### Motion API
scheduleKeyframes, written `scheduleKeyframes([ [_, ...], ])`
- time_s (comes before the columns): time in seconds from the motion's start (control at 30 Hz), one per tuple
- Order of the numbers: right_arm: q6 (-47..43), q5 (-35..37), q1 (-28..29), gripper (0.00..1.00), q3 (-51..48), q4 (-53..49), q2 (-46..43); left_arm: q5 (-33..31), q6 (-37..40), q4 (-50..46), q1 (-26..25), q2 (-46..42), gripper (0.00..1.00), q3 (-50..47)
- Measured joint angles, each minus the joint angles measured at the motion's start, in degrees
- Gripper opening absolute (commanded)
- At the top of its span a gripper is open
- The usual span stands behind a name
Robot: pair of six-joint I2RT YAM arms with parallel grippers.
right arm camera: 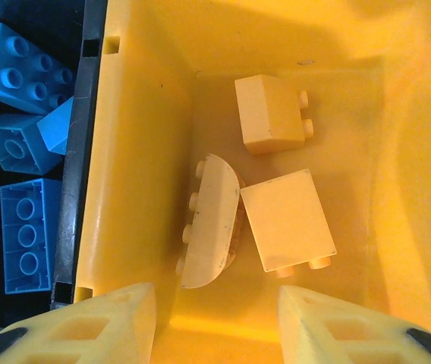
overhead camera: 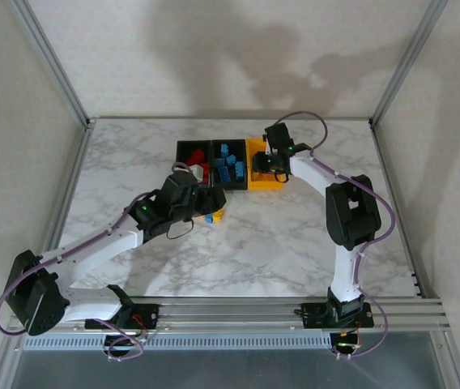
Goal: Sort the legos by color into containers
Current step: Place the lego in the container, then pick up the lego from the center of the table.
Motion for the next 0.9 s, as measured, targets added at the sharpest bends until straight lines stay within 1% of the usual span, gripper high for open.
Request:
scheduleKeyframes([
  [0.13,0.83,0.02,0.44,0.54,-1.46,0.33,-2.32,-0.94,-0.31,-0.52,0.0,-1.55,0.62,-0.72],
  [0.27,2.25,-0.26,2.12,0.6,-6.67,1.01,-9.88,-2.34,-0.57,-1.62,0.07,-3.48,0.62,-2.05],
  [0.37,3.15,-1.31,4.52,0.69,-11.89,2.73,-16.83,-2.95,-0.96,-3.04,0.63,-5.29,0.62,-3.96],
  [0.4,3.26,-1.7,5.7,0.73,-14.05,3.58,-19.23,-2.99,-1.11,-3.48,0.96,-6.12,0.62,-4.79],
  [0.47,3.06,-2.73,8.07,0.75,-17.9,5.22,-22.8,-3.17,-1.33,-4.55,1.9,-8.13,0.63,-6.58],
  [0.53,2.25,-4.81,10.64,0.75,-21.9,7.43,-25.2,-3.19,-1.36,-5.75,2.84,-10.05,0.63,-7.89],
  [0.63,-0.07,-9.03,13.11,0.77,-26.95,11.5,-25.92,-3.21,-1.38,-6.93,3.58,-12.33,0.63,-8.98],
  [0.73,-2.43,-13.27,13.94,0.78,-30.99,15.17,-25.59,-3.23,-1.6,-7.37,3.67,-13.62,0.63,-9.68],
  [0.83,-4.92,-16.28,14.25,0.78,-31.63,19.12,-23.15,-3.26,-2.03,-7.87,3.69,-14.16,0.62,-9.77],
  [0.9,-6.97,-16.92,14.97,0.79,-31.54,21.64,-20.94,-3.43,-2.36,-8.2,3.67,-14.75,0.62,-9.88],
])
